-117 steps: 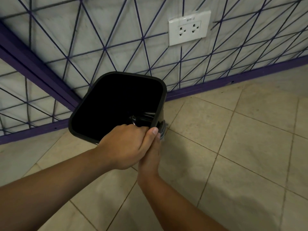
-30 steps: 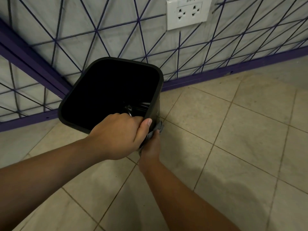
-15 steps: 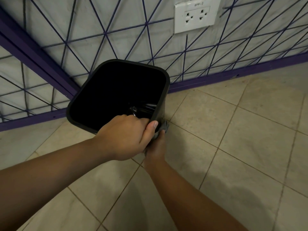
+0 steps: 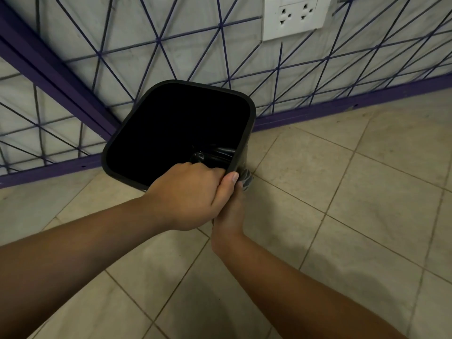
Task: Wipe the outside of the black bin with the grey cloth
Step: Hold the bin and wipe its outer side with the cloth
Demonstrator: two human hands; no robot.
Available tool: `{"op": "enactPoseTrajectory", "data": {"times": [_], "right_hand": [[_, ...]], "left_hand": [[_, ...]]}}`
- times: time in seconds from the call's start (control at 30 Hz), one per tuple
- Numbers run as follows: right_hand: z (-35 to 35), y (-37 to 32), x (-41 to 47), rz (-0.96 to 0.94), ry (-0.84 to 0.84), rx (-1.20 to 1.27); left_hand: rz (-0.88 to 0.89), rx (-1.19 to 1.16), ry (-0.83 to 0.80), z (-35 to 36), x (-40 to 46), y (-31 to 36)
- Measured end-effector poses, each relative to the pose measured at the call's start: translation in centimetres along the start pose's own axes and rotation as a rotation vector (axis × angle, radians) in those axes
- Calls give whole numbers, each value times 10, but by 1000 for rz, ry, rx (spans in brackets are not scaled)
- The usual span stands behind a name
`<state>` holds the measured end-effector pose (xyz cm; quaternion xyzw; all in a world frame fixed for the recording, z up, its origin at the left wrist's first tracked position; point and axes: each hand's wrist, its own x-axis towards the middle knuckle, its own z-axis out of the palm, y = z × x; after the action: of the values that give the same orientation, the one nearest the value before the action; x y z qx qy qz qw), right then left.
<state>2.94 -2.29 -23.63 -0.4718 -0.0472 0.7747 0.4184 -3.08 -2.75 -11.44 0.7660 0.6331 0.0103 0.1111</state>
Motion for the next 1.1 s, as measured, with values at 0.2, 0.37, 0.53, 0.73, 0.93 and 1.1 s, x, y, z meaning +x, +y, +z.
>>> {"op": "enactPoseTrajectory", "data": {"times": [0.2, 0.37, 0.53, 0.73, 0.93, 1.1], "right_hand": [[-1, -13, 2, 95, -20, -24], [-4, -16, 1, 111, -47, -33], [-4, -11, 1, 76, -37, -60], [-10, -1, 1, 2, -13, -107], [-14, 18, -2, -75, 12, -151], [-12, 4, 1, 1, 19, -127]], "left_hand": [[20, 18, 8, 0, 0, -1], [20, 17, 7, 0, 0, -2], [23, -4, 12, 1, 0, -2], [12, 15, 5, -2, -1, 0], [-4, 50, -1, -1, -1, 0], [-5, 38, -9, -1, -1, 1]]}}
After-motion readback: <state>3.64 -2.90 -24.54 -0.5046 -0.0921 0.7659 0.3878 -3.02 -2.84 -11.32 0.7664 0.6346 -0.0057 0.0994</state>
